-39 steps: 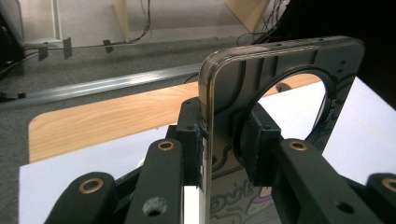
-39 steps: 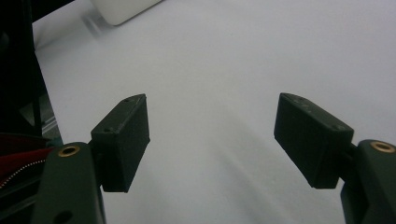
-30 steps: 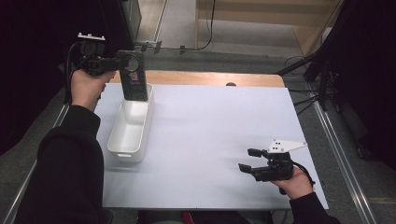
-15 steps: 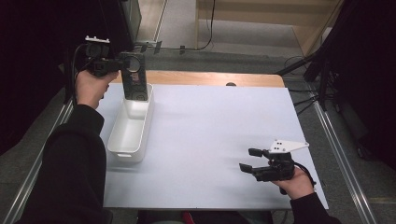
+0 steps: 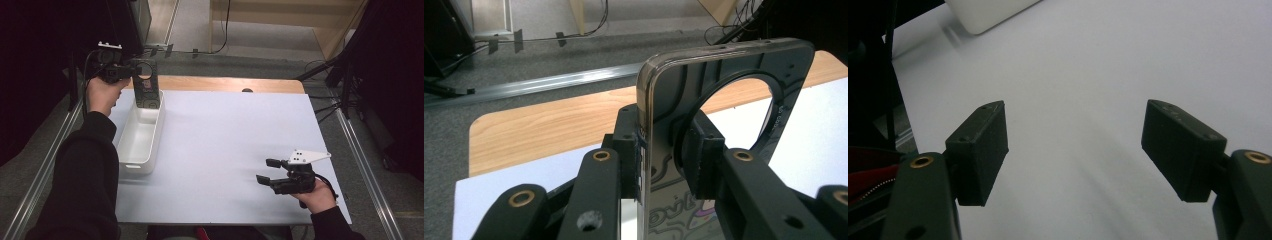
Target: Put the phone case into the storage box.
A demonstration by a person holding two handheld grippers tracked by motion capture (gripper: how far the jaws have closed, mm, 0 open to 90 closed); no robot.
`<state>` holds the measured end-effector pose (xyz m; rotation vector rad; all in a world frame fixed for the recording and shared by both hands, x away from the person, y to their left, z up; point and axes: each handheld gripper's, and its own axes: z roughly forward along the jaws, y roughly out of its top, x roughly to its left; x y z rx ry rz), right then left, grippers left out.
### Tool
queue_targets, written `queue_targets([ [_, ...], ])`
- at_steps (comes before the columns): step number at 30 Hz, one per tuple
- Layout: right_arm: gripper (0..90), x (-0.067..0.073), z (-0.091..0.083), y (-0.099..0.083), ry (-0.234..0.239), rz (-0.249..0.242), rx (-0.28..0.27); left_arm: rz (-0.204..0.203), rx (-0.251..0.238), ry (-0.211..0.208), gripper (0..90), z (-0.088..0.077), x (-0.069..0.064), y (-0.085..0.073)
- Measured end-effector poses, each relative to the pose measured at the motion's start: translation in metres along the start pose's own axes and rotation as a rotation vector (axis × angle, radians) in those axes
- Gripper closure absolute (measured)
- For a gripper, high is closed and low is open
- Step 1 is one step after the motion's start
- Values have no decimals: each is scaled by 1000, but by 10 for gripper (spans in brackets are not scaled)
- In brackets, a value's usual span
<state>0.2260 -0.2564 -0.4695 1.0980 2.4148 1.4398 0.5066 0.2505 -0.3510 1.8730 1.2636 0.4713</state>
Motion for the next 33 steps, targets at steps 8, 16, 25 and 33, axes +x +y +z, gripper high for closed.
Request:
queue_targets([
  [8, 255, 0, 0, 0, 2, -1, -4, 2, -5, 8, 705, 10, 4, -9],
  [16, 256, -1, 3, 1, 8, -2, -5, -11, -2, 6, 705, 18, 8, -19],
  [25, 256, -2, 4, 1, 9, -5, 0, -15, -1, 1, 705, 21, 12, -29],
  [33, 255, -1, 7, 1, 11, -2, 4, -20, 6, -2, 705, 24, 14, -37],
])
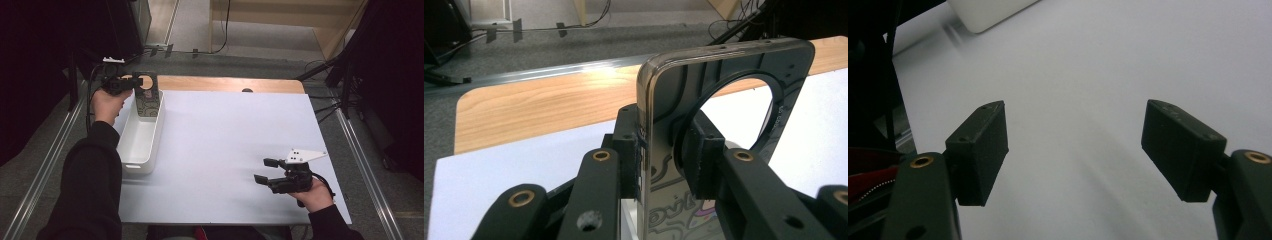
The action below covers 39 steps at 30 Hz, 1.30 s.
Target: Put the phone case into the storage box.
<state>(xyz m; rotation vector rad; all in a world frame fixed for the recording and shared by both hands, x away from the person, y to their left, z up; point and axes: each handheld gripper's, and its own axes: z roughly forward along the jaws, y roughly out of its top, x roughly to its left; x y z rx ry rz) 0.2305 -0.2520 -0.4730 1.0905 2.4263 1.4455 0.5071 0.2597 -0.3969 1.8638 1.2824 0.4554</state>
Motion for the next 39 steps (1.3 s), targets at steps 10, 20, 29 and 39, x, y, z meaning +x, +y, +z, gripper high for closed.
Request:
queue_targets([
  [10, 256, 1, 3, 0, 6, -3, 9, 9, 11, -4, 703, 6, -1, -6],
  [20, 256, 1, 3, -1, 6, -2, 14, 6, 9, -9, 703, 11, 0, -8],
  [29, 256, 1, 3, -1, 6, -2, 11, 9, 25, -1, 701, 14, 1, -11],
  [39, 256, 1, 4, -1, 7, -4, 11, 13, 7, -7, 700, 17, 0, -12],
])
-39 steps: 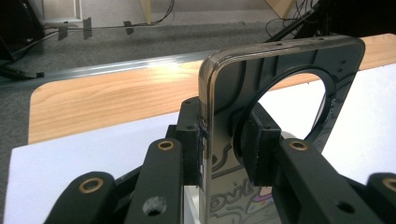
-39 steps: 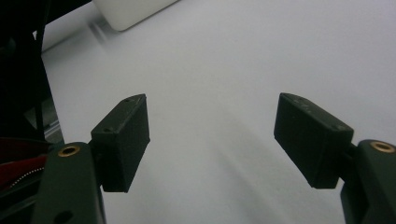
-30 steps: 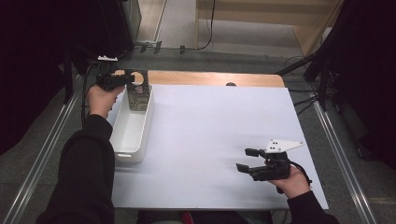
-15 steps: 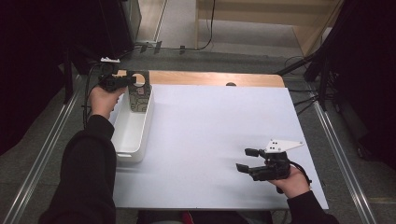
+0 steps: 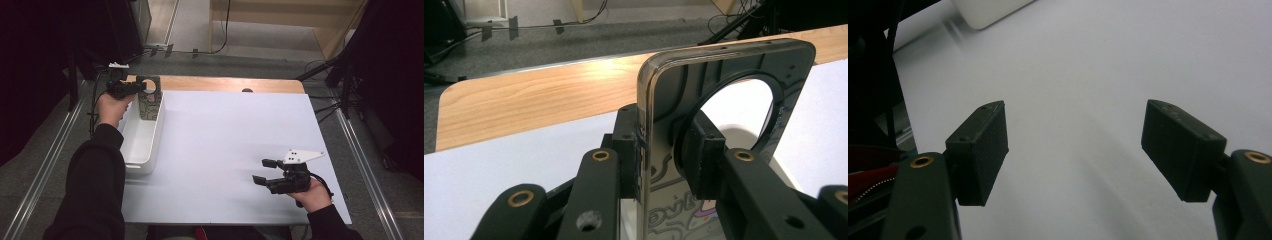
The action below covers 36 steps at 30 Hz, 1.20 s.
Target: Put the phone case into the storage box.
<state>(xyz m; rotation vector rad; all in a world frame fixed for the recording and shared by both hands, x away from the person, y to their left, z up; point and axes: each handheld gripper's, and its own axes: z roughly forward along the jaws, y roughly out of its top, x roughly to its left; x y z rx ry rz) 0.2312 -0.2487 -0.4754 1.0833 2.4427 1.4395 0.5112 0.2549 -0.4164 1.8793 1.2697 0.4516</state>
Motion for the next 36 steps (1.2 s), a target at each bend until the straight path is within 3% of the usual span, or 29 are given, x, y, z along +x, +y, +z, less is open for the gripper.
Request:
queue_targets([
  [15, 256, 0, 0, 0, 3, 2, 0, -2, -9, 6, 643, 2, 1, 0],
  [20, 256, 0, 0, 0, 5, 0, -2, -2, -9, 9, 545, 3, 3, -1],
  [23, 256, 0, 0, 0, 4, 3, 0, -14, -9, -23, 416, 4, 5, -1],
  [25, 256, 0, -1, 0, 3, 4, 0, -1, -8, -13, 350, 4, 5, -1],
  [28, 257, 0, 0, -1, 5, 5, 0, -20, -7, -34, 262, 3, 7, -1],
  [33, 257, 0, 0, -1, 5, 5, 0, -28, 10, -71, 249, -1, 7, 0],
  [36, 257, 0, -1, -1, 4, 6, -1, -1, 39, -54, 249, -3, 5, 1],
])
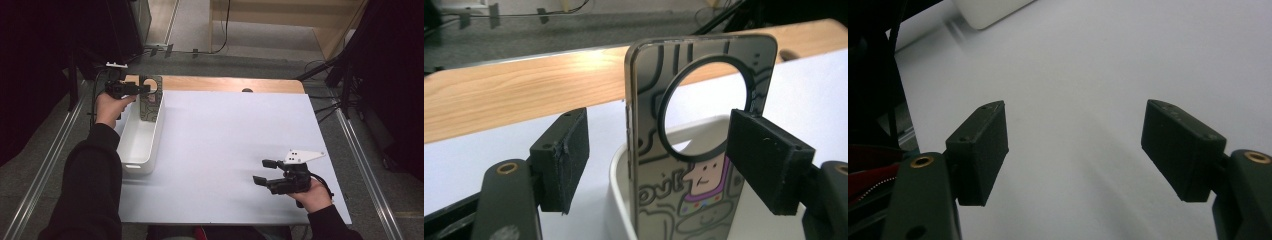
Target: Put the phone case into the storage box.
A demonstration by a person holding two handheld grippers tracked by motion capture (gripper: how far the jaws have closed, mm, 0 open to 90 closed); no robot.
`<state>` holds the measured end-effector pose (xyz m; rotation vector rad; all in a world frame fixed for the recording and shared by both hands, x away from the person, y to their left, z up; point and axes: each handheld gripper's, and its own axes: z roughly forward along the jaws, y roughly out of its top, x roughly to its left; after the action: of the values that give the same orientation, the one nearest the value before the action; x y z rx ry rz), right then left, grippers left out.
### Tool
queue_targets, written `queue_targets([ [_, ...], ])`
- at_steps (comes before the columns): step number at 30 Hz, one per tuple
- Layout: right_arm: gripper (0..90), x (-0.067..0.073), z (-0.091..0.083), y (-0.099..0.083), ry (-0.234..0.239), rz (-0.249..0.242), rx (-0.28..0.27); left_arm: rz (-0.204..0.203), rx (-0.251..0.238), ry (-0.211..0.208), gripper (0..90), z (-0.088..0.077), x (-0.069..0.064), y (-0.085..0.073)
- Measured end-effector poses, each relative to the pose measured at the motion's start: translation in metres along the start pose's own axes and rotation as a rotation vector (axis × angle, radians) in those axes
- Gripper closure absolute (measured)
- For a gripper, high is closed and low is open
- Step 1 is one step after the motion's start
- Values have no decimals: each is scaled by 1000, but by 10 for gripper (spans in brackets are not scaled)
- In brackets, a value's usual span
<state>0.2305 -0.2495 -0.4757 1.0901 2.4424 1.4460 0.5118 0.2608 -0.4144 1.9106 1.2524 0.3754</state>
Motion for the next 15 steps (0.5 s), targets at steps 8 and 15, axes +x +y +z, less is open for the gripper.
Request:
queue_targets([
  [8, 257, 0, 0, 0, -1, 0, 1, -23, -3, -28, 250, -17, 1, 3],
  [15, 257, -1, -1, -1, -10, 0, 7, -23, 3, -56, 250, -37, -1, 4],
])
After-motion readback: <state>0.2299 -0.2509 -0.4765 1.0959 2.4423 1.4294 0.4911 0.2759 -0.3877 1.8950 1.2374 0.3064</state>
